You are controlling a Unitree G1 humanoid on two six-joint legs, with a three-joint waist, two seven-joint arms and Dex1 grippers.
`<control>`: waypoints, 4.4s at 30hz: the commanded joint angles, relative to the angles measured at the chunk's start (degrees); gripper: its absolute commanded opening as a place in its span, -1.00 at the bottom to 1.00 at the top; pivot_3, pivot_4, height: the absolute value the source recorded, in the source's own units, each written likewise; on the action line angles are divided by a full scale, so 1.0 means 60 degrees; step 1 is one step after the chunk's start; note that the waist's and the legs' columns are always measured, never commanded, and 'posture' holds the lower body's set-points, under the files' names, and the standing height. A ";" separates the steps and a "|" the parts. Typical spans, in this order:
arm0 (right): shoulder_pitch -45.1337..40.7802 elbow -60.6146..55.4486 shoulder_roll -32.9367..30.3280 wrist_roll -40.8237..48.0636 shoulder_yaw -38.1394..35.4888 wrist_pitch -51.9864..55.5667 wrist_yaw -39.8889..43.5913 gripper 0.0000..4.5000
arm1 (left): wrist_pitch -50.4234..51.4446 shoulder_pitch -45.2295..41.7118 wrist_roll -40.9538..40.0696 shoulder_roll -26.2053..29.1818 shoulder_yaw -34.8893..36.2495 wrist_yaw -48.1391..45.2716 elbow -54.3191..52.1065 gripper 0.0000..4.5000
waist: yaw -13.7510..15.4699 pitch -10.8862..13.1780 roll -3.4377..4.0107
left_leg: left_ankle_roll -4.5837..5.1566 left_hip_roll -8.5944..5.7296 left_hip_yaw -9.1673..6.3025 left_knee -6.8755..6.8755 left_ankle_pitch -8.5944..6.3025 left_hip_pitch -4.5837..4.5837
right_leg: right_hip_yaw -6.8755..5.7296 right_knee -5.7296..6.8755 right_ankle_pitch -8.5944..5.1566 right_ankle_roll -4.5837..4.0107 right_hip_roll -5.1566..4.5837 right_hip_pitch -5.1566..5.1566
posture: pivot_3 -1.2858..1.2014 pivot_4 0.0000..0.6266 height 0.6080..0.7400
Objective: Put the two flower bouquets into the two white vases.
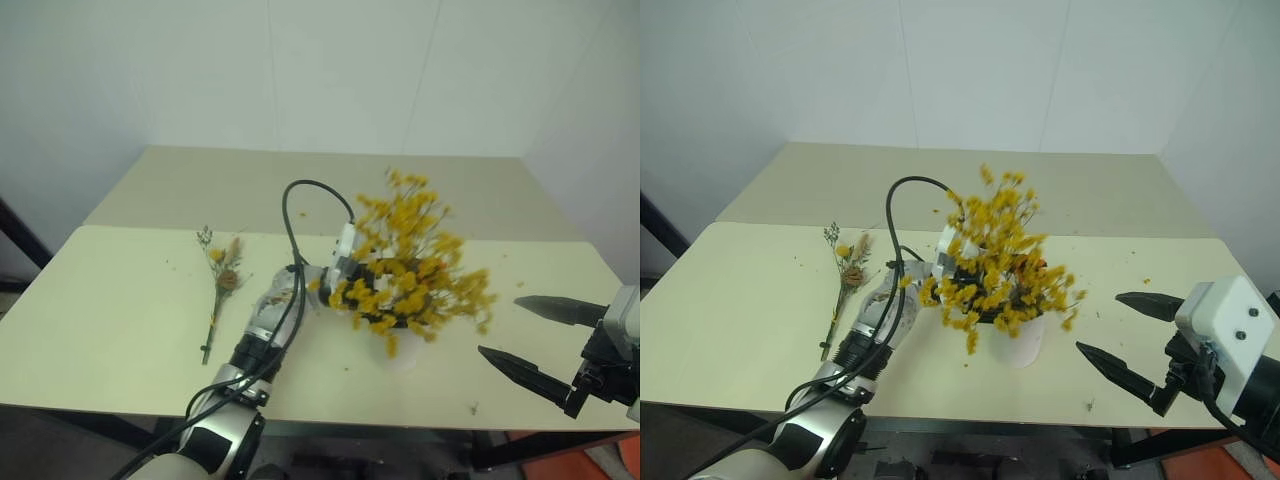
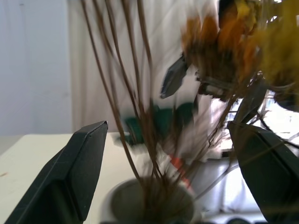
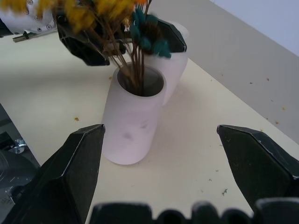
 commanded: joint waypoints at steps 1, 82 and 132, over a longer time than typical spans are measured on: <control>-0.0242 0.0143 -0.0145 -0.0246 0.0125 -0.0273 0.0111 1.00 | 0.0310 -0.0120 -0.0270 -0.0056 0.0356 0.0535 -0.0638 0.99 | 0.0008 0.0000 0.0000 | 0.0000 -0.0001 0.0000 0.0001 0.0000 -0.0001 | -0.0001 0.0000 0.0000 0.0001 -0.0001 0.0000 | 0.03 -0.52 1.00; -0.0772 0.0429 -0.1295 0.1014 0.0558 0.0784 0.3147 1.00 | 1.1420 0.1844 0.0594 0.3881 0.3712 1.0805 -0.3399 -0.44 | 0.0068 -0.0015 -0.0037 | 0.0013 0.0005 -0.0007 -0.0014 -0.0022 0.0034 | -0.0020 0.0008 0.0020 -0.0069 -0.0006 0.0012 | 0.03 -0.52 1.00; 0.0187 -0.0255 0.0581 -0.0049 -0.0022 -0.0125 0.1000 1.00 | -0.1632 -0.5318 -0.1662 0.0834 0.6418 0.1928 0.7157 -1.00 | 0.0154 -0.0015 -0.0054 | 0.0017 -0.0004 -0.0006 0.0006 -0.0024 -0.0052 | -0.0026 -0.0091 0.0063 -0.0039 -0.0009 -0.0006 | 0.03 -0.52 1.00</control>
